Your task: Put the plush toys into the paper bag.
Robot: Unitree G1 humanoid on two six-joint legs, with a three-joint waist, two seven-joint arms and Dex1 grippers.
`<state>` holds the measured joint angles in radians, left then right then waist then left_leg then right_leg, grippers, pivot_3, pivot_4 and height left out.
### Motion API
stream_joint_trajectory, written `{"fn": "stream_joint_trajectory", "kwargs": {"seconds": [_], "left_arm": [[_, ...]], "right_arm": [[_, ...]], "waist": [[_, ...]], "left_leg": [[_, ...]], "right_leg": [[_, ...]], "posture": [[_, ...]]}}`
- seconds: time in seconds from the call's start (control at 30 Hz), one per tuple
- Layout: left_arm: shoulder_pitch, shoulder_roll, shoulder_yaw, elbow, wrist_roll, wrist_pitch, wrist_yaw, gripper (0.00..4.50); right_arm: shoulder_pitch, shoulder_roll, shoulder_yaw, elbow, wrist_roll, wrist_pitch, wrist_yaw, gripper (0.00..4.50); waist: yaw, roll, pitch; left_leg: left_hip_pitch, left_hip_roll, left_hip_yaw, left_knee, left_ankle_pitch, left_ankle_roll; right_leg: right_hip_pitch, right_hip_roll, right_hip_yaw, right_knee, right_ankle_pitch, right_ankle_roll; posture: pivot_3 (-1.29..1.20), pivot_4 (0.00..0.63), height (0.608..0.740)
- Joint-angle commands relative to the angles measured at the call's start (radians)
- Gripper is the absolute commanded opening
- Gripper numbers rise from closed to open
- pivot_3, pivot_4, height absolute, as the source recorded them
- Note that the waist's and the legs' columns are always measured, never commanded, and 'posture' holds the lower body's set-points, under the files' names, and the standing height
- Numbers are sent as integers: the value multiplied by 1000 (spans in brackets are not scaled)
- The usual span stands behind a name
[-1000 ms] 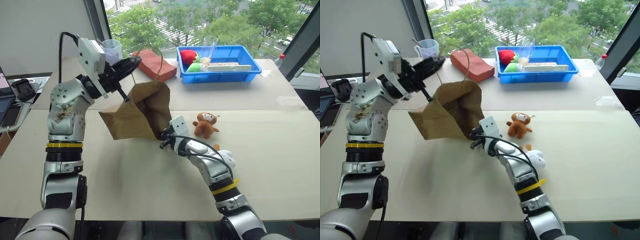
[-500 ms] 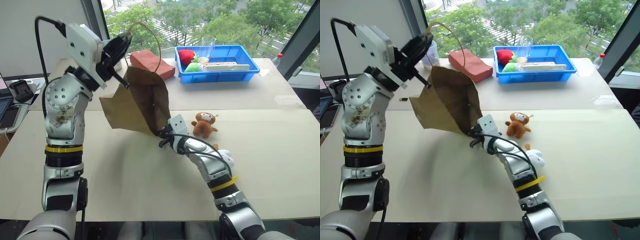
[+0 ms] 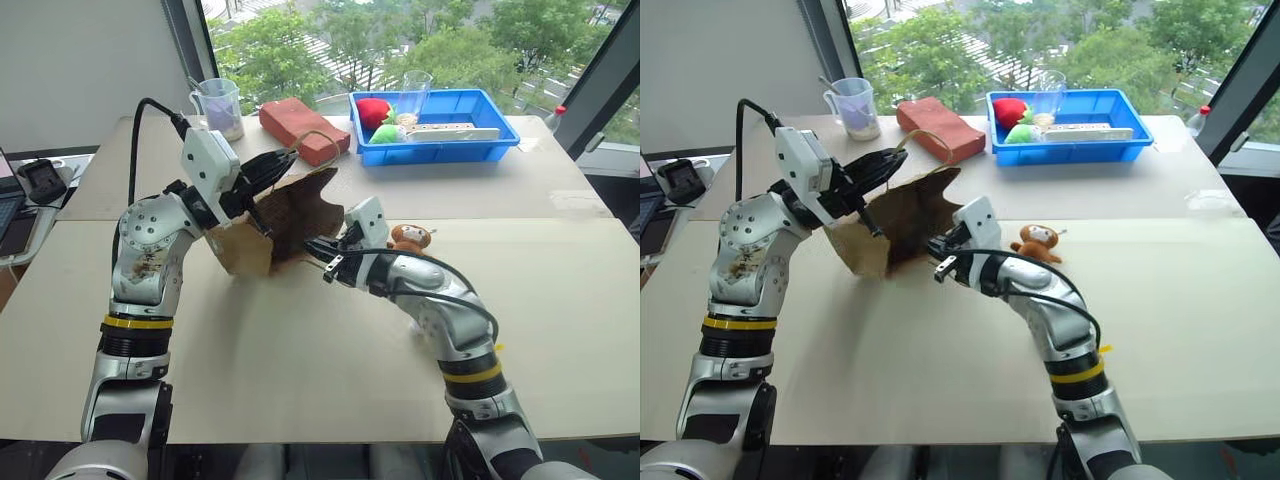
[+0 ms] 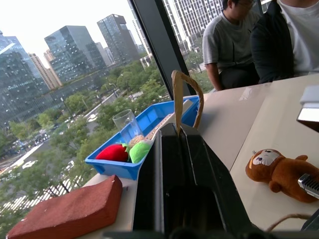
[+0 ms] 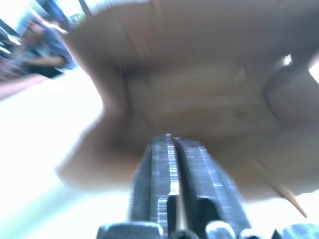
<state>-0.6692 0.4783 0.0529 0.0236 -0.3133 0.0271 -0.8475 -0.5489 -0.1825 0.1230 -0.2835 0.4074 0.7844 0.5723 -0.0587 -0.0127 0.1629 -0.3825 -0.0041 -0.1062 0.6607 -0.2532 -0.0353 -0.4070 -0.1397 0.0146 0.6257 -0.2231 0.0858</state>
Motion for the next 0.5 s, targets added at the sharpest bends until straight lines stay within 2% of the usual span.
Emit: {"fn": "stream_joint_trajectory", "kwargs": {"seconds": [0.03,0.17,0.27,0.3,0.43,0.5], "left_arm": [[-3,2,0,-5,-9,-22,-15,0],[20,2,-4,-19,-21,-18,-35,0],[39,4,-11,-51,-45,1,-62,0],[44,5,-12,-60,-53,8,-70,0],[65,38,-27,-110,-99,57,-144,0],[70,63,-30,-137,-126,90,-183,0]], "right_arm": [[-15,-37,-75,-154,127,91,21,1953],[-33,-192,-293,-278,353,279,23,3301],[24,-377,-382,-308,408,346,62,4331],[47,-426,-392,-314,413,350,76,4474],[256,-674,-385,-291,307,261,185,4474],[350,-742,-376,-263,263,214,219,4474]], "waist": [[3,0,0],[16,0,0],[25,0,0],[29,0,0],[34,-1,0],[35,-1,0]], "left_leg": [[0,0,0,0,0,0],[-1,0,0,0,0,0],[-1,0,0,0,0,1],[-1,0,0,0,-1,1],[-2,0,0,0,-2,3],[-2,0,2,0,-2,3]], "right_leg": [[0,0,0,0,0,0],[0,0,0,-1,0,0],[0,0,0,-2,0,0],[0,0,0,-2,0,0],[1,0,0,-3,0,0],[1,0,0,-3,0,0]], "posture": [[0,150,740],[0,150,740],[0,150,740],[0,150,740],[0,150,740],[0,150,740]]}}
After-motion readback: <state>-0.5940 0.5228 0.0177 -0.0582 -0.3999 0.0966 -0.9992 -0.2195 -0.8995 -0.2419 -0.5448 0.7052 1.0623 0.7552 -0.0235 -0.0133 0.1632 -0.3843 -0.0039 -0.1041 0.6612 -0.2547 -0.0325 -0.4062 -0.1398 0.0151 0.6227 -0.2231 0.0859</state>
